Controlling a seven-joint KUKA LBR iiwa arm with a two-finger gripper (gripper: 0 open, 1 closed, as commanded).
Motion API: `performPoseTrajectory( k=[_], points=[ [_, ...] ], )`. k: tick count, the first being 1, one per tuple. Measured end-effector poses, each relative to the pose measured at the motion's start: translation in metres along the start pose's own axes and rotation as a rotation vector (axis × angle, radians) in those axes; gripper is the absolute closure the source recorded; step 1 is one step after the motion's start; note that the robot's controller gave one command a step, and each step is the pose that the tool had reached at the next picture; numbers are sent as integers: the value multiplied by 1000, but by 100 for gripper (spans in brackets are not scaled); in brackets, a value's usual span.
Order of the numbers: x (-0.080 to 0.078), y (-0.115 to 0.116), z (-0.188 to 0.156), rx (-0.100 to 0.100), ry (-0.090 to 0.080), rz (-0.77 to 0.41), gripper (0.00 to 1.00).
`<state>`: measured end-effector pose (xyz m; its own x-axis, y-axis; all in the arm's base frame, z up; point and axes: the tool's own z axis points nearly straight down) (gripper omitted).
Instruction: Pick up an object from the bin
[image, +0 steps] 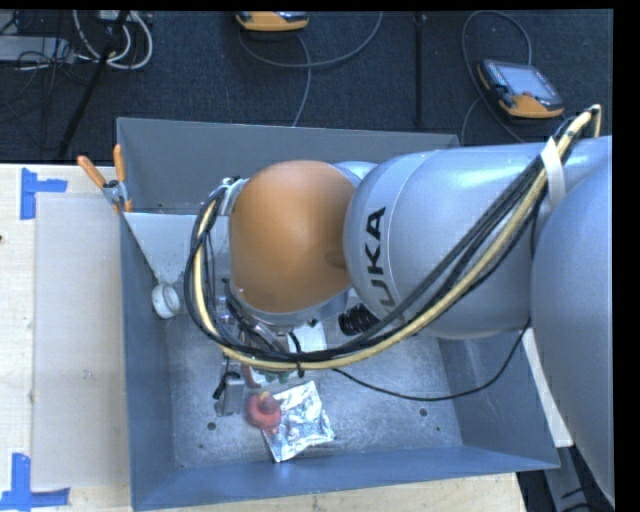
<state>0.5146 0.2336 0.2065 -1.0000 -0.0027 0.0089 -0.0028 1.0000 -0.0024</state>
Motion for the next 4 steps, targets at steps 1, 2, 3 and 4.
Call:
performPoseTrajectory(
  k=[1, 2, 3, 4],
  points=[
    [-9, -70, 117, 2, -1, -106, 0],
    [-31, -106, 137, -2, -6, -27, 0],
    [-20, -126, 137, -3, -7, 24, 0],
    [-30, -140, 137, -4, -8, 129, 0]
  ],
)
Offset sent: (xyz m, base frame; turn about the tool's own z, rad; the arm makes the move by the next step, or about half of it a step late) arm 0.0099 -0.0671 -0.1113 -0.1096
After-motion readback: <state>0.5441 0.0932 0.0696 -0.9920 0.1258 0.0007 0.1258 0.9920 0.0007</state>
